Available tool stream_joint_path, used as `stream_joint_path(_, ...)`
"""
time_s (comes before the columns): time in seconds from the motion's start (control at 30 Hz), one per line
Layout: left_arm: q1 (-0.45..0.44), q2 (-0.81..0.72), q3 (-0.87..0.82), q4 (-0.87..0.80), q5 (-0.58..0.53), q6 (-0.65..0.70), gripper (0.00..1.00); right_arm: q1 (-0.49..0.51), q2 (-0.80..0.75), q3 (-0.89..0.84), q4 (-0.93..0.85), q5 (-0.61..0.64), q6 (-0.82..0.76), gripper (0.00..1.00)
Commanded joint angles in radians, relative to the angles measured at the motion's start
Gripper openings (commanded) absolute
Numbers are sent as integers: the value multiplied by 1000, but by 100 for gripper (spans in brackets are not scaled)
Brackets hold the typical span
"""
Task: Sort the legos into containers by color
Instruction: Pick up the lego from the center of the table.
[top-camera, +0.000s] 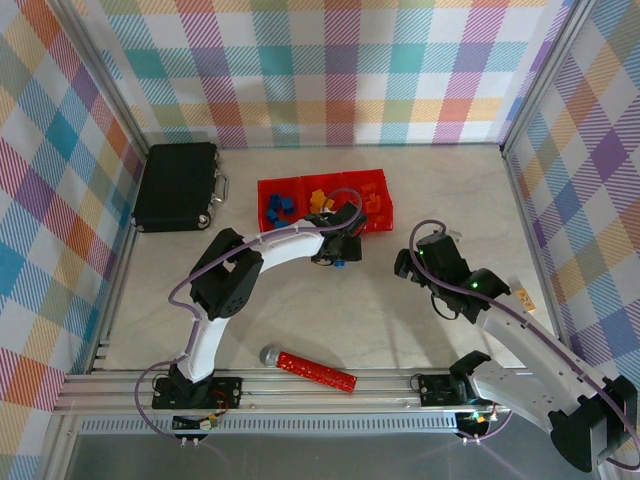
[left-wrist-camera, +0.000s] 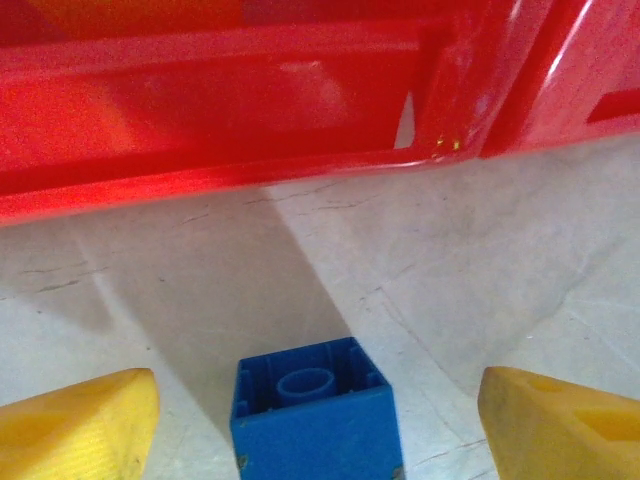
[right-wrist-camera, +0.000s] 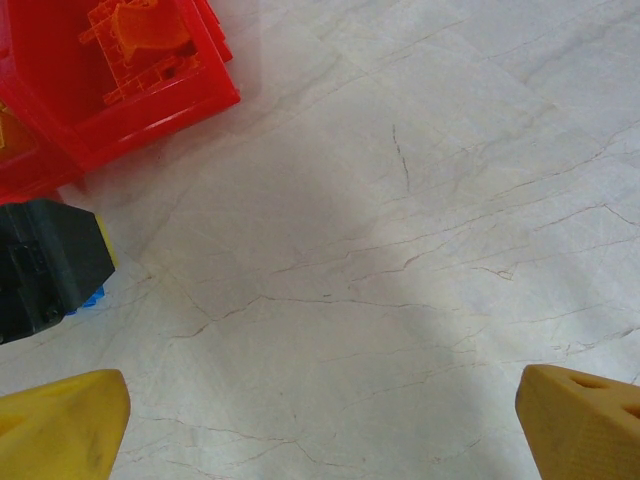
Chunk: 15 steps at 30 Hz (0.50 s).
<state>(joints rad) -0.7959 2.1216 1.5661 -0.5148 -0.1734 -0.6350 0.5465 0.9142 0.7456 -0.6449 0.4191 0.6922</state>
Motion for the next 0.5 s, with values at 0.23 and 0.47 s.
stream_joint_path(0.23,-3,13,-19,20,5,-19,68,-8,-19,-21,-2,11,-4,99)
stream_joint_path(0.47,-2,5,-41,44,-7,-12,50,-8,-26,-25,-9,11,2,99)
